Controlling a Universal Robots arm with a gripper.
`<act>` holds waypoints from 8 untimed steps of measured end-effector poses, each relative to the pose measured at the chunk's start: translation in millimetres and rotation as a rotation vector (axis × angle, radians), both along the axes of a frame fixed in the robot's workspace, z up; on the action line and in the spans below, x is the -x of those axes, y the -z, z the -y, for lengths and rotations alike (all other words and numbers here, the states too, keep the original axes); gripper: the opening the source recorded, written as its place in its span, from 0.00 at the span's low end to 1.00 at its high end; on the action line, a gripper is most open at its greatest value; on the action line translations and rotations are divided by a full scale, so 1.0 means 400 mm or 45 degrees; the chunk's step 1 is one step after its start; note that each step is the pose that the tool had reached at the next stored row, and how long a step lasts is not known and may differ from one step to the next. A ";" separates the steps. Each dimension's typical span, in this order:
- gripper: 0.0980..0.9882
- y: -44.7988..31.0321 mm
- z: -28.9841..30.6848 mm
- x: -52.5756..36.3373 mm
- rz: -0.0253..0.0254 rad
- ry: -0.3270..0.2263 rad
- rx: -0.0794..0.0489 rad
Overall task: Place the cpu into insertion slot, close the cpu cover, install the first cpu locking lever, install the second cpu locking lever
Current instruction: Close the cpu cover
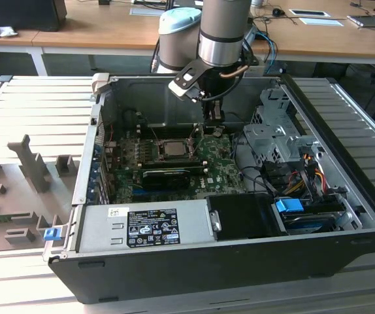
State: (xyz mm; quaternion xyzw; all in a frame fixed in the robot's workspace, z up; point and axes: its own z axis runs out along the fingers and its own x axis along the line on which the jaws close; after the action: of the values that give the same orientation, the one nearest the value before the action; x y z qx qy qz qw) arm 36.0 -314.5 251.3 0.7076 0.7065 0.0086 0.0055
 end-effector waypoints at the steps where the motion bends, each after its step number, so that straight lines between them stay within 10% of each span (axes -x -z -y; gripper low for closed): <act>1: 0.01 0.000 0.000 0.001 0.0000 0.000 0.000; 8: 0.01 0.000 0.000 0.004 0.0000 0.000 0.000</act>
State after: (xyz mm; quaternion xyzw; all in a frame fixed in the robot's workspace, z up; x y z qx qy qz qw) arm 34.5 -314.5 251.3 0.7076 0.7065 0.0086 0.0055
